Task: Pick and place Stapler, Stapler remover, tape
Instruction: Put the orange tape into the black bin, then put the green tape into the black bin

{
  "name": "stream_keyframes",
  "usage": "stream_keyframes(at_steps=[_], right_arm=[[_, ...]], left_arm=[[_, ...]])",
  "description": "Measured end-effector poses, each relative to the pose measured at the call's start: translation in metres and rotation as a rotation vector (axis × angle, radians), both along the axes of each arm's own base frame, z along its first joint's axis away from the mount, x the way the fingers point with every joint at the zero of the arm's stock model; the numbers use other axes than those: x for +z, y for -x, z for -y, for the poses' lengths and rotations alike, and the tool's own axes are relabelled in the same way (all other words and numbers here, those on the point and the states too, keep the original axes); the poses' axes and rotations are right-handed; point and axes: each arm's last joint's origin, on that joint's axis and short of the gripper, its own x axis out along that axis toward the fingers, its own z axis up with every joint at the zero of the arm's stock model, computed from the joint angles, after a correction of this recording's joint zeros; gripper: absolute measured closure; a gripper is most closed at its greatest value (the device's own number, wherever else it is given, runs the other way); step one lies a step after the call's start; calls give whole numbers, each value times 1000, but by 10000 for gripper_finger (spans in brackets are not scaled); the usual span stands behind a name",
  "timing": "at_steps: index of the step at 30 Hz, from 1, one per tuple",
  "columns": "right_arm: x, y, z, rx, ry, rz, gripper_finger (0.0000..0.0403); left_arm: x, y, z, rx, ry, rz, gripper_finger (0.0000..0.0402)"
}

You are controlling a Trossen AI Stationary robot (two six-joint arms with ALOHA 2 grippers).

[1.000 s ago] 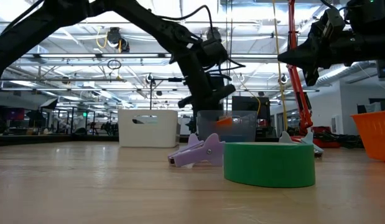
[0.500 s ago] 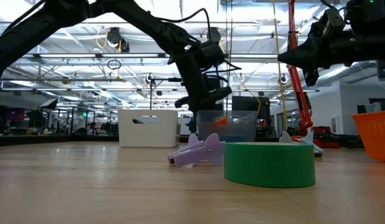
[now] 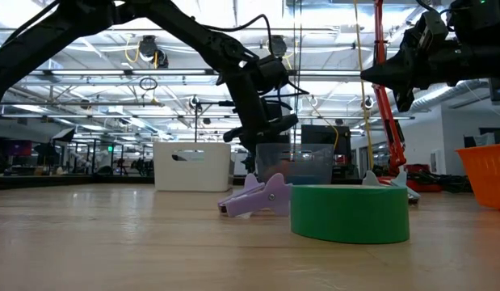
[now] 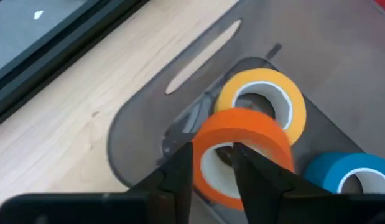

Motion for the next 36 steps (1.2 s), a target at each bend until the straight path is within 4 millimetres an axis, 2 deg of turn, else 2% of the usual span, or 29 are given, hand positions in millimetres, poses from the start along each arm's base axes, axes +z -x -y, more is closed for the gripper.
stream_keyframes(at_steps=[6, 9, 15, 18, 22, 30, 33, 36], right_arm=[[0, 0, 0, 0, 0, 0, 399], [0, 0, 0, 1, 0, 0, 399], [0, 0, 0, 3, 1, 1, 399], [0, 0, 0, 4, 2, 3, 399], [1, 0, 0, 4, 4, 8, 399], [1, 0, 0, 5, 4, 7, 399], [1, 0, 0, 5, 4, 7, 399], [1, 0, 0, 5, 4, 7, 399]], left_arm=[[0, 0, 0, 6, 5, 3, 246], [7, 2, 1, -2, 14, 17, 232], [49, 10, 9, -32, -16, 105, 233], [70, 15, 23, -60, 1, 123, 241], [92, 19, 69, -197, 60, 102, 246], [89, 15, 183, -521, 71, -37, 247], [86, 14, 217, -649, 40, -52, 247], [88, 15, 243, -780, -13, -44, 247]])
